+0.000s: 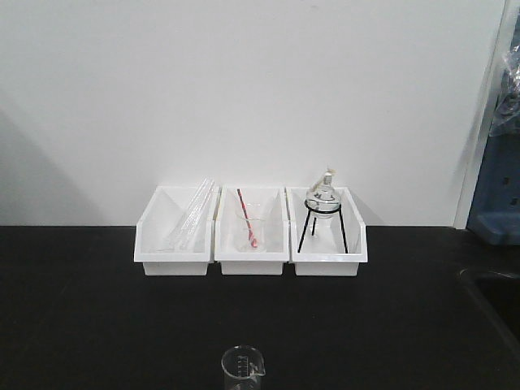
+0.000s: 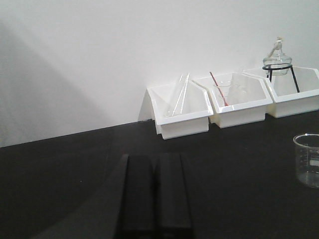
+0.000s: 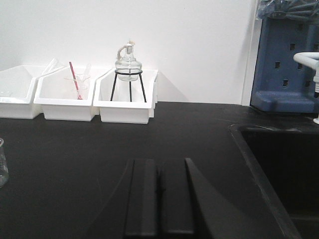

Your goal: Pick beaker and place in left cabinet

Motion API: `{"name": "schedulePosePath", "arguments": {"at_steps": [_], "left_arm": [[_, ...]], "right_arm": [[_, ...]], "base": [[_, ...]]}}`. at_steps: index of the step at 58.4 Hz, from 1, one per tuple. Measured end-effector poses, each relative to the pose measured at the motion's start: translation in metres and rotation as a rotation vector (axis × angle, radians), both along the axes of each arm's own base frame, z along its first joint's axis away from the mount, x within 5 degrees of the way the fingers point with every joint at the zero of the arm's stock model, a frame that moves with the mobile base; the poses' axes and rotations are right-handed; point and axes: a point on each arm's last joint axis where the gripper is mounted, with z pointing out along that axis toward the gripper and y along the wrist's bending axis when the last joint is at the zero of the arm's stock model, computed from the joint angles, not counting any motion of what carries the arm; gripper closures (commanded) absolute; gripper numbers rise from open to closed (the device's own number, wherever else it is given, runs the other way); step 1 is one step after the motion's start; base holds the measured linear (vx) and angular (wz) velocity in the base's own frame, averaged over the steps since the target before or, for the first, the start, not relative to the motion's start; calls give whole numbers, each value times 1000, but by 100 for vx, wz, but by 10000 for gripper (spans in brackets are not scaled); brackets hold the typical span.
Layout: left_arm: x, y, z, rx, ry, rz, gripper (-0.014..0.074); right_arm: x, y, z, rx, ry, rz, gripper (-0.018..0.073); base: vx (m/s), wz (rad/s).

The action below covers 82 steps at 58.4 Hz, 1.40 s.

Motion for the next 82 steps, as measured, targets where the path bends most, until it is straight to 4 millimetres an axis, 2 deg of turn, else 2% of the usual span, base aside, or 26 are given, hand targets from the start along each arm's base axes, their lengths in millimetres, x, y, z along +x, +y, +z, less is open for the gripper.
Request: {"name": "schedulePosePath", "arguments": {"at_steps": [54,69,82], "left_arm": [[0,0,0,0,0,0,595],[0,0,0,0,0,0,595],[0,0,0,0,0,0,595]], "right_arm": [[0,0,0,0,-1,0,561],[0,0,10,8,-115,2,561],[-5,0,35,132,-264,17,561]], "base": [[0,0],[0,0],[0,0]]}}
